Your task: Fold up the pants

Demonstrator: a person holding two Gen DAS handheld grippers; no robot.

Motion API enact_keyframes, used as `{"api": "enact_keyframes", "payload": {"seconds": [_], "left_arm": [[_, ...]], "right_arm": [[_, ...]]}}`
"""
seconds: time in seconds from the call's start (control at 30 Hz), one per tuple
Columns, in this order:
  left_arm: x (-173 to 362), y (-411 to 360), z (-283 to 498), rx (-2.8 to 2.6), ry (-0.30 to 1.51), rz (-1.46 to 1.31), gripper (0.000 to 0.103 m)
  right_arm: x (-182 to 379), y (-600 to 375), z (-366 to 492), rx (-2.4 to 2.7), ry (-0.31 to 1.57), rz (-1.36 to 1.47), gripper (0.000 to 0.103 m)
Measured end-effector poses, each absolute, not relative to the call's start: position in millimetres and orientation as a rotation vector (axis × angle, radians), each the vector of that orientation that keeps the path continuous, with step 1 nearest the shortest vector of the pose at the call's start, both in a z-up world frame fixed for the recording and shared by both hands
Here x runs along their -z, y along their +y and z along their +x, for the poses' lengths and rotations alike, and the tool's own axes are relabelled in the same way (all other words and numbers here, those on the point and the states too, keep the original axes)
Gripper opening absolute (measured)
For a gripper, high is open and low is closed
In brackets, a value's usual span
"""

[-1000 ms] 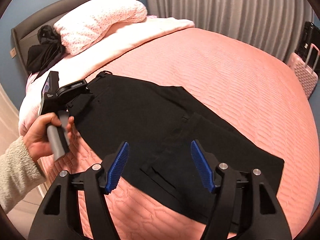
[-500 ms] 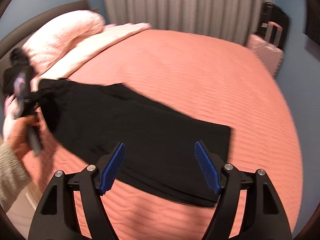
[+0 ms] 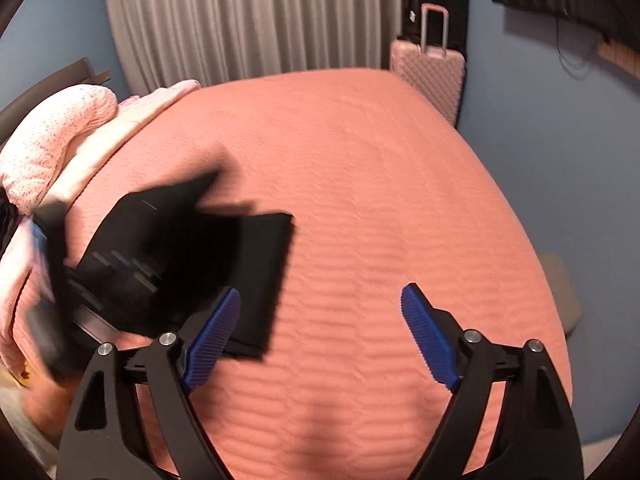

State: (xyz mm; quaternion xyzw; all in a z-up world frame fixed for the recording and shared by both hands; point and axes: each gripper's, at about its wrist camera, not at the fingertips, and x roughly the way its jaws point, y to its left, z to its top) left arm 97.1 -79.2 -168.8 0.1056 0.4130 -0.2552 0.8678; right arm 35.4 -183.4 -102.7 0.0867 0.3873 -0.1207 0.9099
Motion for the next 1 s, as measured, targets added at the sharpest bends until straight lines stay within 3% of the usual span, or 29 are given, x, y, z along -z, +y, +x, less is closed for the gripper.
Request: {"api": "enact_keyframes", "payload": {"seconds": [0.2, 0.27, 0.37, 0.43, 0.5, 0.53, 0.57, 0.6, 0.67, 0.83, 0.97, 1.0], "left_arm": [[164, -92, 58, 0.591, 0.793, 0.257, 0.017], [160, -85, 57, 0.627, 0.775, 0.259, 0.023], [173, -86, 60, 0.671, 0.852, 0.289, 0.028], [154, -85, 54, 0.698, 0.806, 0.269, 0.028], [132, -70, 42, 0.743, 0.725, 0.265, 0.039], [127, -64, 42, 0.736, 0.725, 0.271, 0.039], [118, -49, 49, 0.723, 0.728, 0.245, 0.039], [110, -35, 60, 0.697, 0.736, 0.205, 0.04], [98, -8, 105, 0.586, 0.766, 0.153, 0.043], [125, 29, 238, 0.302, 0.898, 0.287, 0.045], [190, 55, 310, 0.265, 1.083, 0.284, 0.05], [192, 62, 314, 0.275, 1.045, 0.268, 0.055]], "right_arm": [[134, -212, 33, 0.217, 0.851, 0.267, 0.082], [140, -217, 39, 0.186, 0.845, 0.317, 0.082], [147, -218, 55, 0.152, 0.862, 0.358, 0.082], [139, -213, 61, 0.151, 0.838, 0.336, 0.082], [138, -211, 67, 0.149, 0.854, 0.313, 0.082], [141, -208, 73, 0.159, 0.899, 0.291, 0.081], [142, -206, 78, 0.156, 0.912, 0.282, 0.075], [140, -202, 85, 0.118, 0.91, 0.288, 0.064], [129, -186, 104, 0.034, 0.875, 0.303, 0.057], [129, -120, 195, -0.128, 0.879, 0.235, 0.054], [189, -81, 247, -0.162, 1.03, 0.118, 0.052], [206, -87, 246, -0.14, 1.052, 0.094, 0.045]]}}
